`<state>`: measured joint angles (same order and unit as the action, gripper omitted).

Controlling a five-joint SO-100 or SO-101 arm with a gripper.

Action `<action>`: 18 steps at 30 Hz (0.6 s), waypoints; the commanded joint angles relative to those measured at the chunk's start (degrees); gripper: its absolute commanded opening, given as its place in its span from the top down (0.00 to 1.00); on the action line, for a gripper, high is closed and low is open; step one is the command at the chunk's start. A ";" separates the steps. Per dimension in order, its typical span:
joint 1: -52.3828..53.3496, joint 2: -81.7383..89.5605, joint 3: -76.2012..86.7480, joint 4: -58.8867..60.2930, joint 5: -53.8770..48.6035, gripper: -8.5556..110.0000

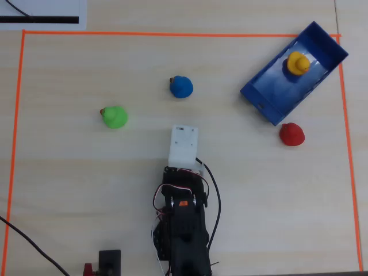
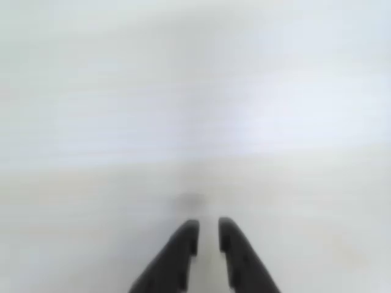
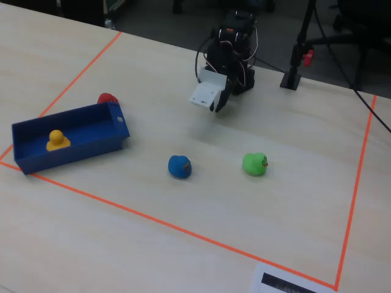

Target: Grasp yellow duck and put it into box.

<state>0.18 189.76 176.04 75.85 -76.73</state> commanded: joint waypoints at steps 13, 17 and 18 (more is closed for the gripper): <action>0.18 0.00 2.20 -0.35 0.09 0.92; 0.18 0.00 2.20 -0.35 0.09 0.92; 0.18 0.00 2.20 -0.35 0.09 0.92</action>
<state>0.26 189.84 178.07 75.06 -76.73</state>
